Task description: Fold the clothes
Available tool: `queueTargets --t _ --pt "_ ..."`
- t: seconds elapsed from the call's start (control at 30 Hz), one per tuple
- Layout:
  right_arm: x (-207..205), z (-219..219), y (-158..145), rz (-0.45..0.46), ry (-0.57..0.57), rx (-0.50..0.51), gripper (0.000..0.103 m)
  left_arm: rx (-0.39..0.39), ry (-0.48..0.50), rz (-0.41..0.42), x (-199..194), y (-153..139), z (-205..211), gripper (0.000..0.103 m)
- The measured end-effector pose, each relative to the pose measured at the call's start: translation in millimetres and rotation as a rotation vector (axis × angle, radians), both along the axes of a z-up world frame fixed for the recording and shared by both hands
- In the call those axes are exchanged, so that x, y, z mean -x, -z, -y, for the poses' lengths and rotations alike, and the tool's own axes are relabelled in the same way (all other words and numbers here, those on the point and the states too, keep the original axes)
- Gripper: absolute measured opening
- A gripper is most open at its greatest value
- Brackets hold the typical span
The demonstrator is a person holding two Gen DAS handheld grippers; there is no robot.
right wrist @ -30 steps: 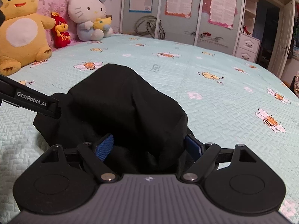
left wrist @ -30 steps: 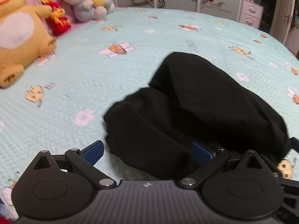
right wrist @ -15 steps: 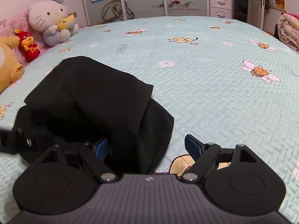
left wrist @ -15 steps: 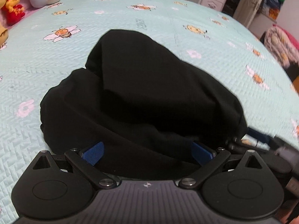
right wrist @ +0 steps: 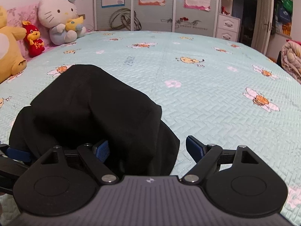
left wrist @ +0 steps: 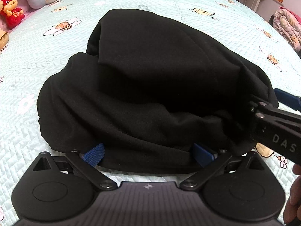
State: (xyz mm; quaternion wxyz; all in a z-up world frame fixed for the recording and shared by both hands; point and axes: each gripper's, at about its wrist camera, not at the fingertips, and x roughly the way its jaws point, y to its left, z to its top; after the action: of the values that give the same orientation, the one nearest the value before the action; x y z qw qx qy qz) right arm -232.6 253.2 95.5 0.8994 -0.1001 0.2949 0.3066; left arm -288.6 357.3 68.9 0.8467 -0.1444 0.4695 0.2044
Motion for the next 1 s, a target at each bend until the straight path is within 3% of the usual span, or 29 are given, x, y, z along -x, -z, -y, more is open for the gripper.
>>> queueTargets --t 0.23,0.6,0.77,1.0 --pt "11 1 -15 0.105 -0.052 -0.045 0.084 0.010 -0.030 0.025 8 -8 -5 0.102" --pt "15 10 -21 0.110 -0.045 -0.093 0.084 -0.150 -0.091 0.078 21 -33 4 0.101" --pt "12 9 -15 0.081 -0.051 -0.104 0.084 -0.223 -0.163 0.135 19 -49 -12 0.101" --pt "9 -3 -4 0.038 -0.065 -0.063 0.084 -0.209 -0.182 0.154 -9 -54 -37 0.101"
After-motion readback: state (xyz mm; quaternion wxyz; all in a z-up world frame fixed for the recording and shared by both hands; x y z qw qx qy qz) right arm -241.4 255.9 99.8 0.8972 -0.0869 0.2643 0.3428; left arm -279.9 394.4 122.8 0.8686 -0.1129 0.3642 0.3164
